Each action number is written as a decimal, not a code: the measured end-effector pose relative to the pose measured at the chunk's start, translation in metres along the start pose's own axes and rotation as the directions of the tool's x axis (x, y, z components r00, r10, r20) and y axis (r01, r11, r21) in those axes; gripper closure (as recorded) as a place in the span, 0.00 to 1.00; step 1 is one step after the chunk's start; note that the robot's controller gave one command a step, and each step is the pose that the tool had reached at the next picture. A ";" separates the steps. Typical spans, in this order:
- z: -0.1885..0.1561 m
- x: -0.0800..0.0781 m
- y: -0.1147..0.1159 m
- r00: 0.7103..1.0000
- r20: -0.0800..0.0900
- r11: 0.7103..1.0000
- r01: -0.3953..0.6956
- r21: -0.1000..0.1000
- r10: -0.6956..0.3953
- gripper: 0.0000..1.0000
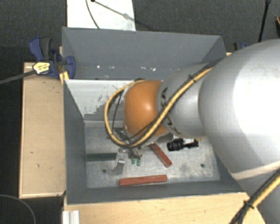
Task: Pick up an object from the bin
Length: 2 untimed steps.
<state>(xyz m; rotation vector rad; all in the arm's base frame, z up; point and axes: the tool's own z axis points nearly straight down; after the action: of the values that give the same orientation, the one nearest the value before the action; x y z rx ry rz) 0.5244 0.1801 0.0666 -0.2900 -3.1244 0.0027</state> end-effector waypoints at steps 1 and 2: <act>-0.004 -0.001 0.001 1.000 0.004 1.000 -0.003 -0.003 0.003 1.00; -0.047 -0.013 0.021 1.000 0.009 1.000 0.002 -0.007 -0.002 1.00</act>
Offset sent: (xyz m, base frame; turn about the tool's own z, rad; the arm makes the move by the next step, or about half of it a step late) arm 0.0000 0.0000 0.0000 0.0000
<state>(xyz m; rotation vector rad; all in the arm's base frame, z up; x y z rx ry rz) 0.5413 0.1988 0.1134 -0.2872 -3.1342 -0.0063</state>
